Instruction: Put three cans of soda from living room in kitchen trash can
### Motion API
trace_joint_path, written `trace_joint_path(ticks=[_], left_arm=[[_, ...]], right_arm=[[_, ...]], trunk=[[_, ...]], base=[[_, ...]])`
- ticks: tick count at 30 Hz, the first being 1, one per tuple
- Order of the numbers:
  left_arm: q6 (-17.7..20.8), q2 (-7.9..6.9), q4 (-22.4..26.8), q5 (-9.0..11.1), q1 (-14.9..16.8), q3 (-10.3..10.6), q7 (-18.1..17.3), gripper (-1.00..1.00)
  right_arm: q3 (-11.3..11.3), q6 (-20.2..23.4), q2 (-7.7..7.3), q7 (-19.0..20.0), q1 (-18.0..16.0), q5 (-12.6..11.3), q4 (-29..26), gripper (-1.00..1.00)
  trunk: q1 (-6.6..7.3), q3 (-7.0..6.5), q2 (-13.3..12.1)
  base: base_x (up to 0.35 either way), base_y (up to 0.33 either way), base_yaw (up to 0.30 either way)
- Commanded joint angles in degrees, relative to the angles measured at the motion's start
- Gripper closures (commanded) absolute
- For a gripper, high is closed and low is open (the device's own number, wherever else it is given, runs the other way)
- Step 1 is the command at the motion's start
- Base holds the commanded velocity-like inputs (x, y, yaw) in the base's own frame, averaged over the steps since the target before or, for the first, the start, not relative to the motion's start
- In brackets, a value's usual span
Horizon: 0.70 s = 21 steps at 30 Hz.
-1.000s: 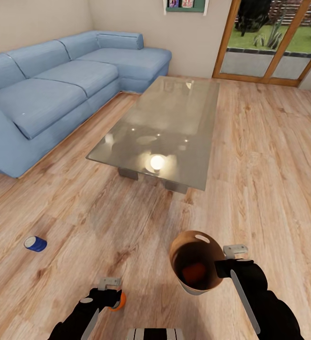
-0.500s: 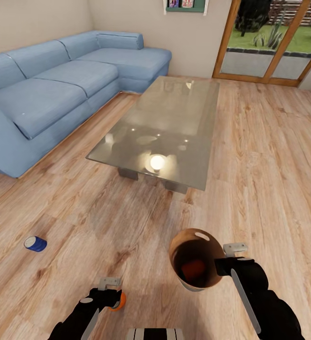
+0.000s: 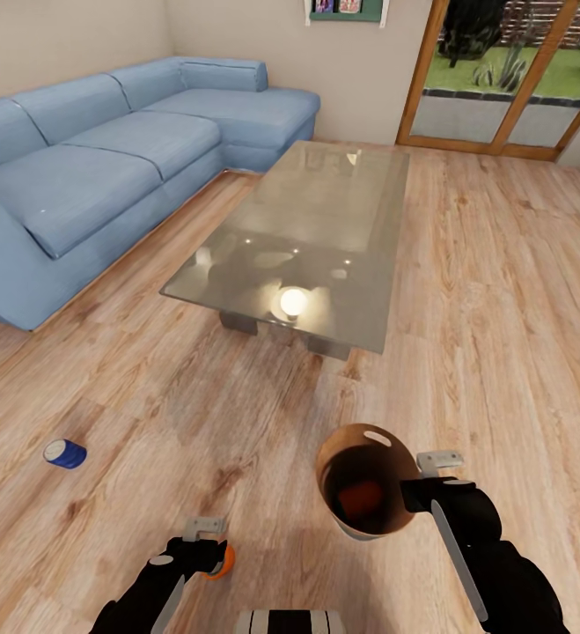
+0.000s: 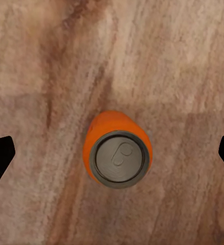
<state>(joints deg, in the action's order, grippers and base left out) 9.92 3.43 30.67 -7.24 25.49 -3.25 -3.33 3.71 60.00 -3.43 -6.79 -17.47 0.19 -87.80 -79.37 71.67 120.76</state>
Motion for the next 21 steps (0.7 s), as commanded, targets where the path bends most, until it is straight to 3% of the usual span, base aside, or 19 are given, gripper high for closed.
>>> trace_joint_path(ticks=[1,17,21], left_arm=[[0.0,0.0,0.0,0.0,0.0,0.0,0.0,-1.0],[0.0,0.01,0.0,-0.1,0.0,0.0,0.0,-1.0],[0.0,0.0,0.0,0.0,0.0,0.0,0.0,-1.0]], right_arm=[[0.0,0.0,0.0,0.1,0.0,-0.6,-0.1,1.0],[0.0,0.0,0.1,0.0,0.0,-0.6,-1.4,1.0],[0.0,0.0,0.22,0.0,0.0,-0.5,-1.5,1.0]], trunk=[[0.0,0.0,0.0],[0.0,0.0,0.0],[-0.88,0.72,1.6]], base=[[0.0,0.0,0.0],[0.0,0.0,0.0],[0.0,0.0,0.0]])
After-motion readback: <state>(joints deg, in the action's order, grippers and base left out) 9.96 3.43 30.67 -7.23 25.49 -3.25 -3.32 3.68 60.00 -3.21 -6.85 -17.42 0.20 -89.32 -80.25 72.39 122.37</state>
